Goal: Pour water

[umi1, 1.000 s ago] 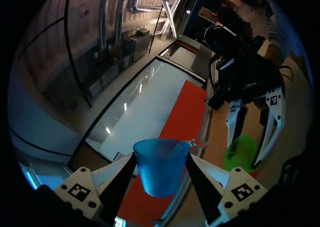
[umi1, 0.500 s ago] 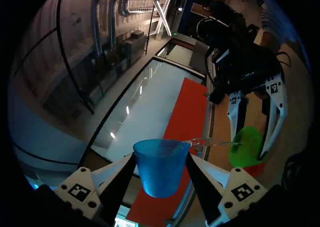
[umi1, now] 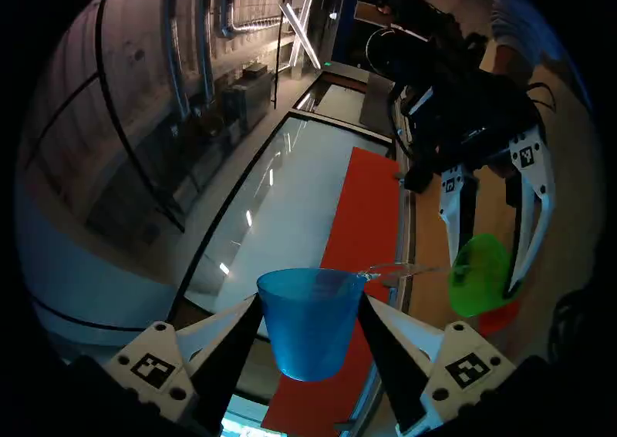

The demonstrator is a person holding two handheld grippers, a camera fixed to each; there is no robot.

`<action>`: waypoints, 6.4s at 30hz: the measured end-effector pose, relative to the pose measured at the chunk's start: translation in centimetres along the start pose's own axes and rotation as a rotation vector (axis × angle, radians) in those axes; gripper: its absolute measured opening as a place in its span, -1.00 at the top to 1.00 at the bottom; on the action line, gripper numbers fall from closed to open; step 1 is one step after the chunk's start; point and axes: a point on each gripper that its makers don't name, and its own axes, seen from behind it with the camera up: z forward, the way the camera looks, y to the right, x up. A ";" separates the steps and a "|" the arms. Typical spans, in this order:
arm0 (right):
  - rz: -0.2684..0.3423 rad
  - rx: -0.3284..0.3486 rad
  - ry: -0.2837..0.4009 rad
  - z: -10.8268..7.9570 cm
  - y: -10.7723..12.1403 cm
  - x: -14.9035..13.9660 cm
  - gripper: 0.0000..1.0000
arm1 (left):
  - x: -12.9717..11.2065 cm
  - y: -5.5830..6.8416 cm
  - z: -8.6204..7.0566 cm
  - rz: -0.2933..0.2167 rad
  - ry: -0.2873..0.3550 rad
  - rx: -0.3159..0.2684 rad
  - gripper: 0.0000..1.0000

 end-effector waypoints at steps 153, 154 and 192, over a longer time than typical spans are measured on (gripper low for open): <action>0.014 -0.086 0.066 -2.6 1.5 2.6 -0.81 | -4.3 -2.3 1.3 -1.018 -0.037 -0.007 -0.73; 0.013 -0.086 0.066 -2.6 1.5 2.6 -0.81 | -4.4 -2.2 1.3 -1.027 -0.042 -0.011 -0.73; 0.043 -0.163 0.021 -6.2 3.5 2.1 -0.81 | -7.5 6.3 -1.3 -1.143 -0.133 -0.164 -0.74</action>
